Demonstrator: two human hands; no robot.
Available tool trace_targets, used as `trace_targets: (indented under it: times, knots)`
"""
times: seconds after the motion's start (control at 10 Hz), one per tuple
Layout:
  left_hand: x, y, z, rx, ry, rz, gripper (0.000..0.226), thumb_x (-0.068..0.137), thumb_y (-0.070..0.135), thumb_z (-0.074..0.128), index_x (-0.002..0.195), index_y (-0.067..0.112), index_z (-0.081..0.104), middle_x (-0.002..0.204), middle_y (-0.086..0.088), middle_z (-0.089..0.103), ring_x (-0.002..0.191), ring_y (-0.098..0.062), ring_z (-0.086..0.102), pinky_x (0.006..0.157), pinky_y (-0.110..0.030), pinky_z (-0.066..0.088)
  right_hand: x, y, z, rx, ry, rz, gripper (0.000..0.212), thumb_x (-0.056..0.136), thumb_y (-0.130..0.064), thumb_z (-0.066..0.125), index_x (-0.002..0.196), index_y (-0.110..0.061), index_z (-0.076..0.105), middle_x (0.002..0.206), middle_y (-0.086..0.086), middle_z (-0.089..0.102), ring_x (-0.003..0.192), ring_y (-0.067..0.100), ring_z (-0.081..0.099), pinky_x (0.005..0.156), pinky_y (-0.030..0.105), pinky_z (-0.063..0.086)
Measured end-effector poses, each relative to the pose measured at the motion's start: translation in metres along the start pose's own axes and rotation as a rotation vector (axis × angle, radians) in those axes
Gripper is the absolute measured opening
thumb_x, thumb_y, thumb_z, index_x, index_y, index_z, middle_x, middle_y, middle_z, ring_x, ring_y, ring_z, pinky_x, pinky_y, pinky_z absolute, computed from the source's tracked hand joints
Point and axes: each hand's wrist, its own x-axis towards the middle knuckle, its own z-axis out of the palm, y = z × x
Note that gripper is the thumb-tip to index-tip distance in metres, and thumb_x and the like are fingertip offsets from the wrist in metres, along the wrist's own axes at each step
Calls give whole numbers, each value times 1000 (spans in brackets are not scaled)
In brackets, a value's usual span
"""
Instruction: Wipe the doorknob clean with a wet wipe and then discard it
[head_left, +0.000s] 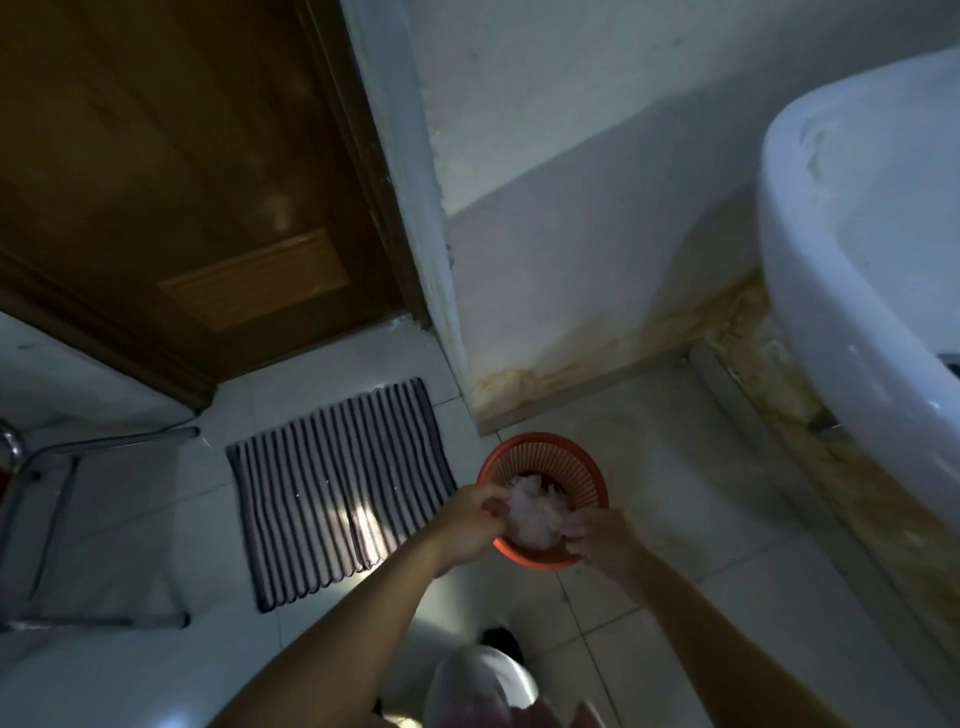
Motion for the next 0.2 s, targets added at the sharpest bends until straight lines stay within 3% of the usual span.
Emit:
trace_targets:
  times: [0.1, 0.2]
  knots:
    - [-8, -2, -7, 29, -1, -20, 30, 86, 10, 56, 116, 8, 58, 105, -5, 60, 93, -13, 53, 67, -17, 41, -15, -3, -9, 52, -8, 80, 38, 78, 22, 50, 61, -10, 59, 42, -5, 60, 34, 5, 54, 34, 13, 40]
    - [-22, 1, -17, 55, 46, 3, 24, 86, 9, 53, 108, 8, 61, 99, -7, 60, 86, -13, 52, 68, -23, 40, -41, -25, -16, 25, -55, 63, 27, 84, 8, 54, 62, -8, 59, 51, 1, 58, 31, -1, 52, 39, 15, 39]
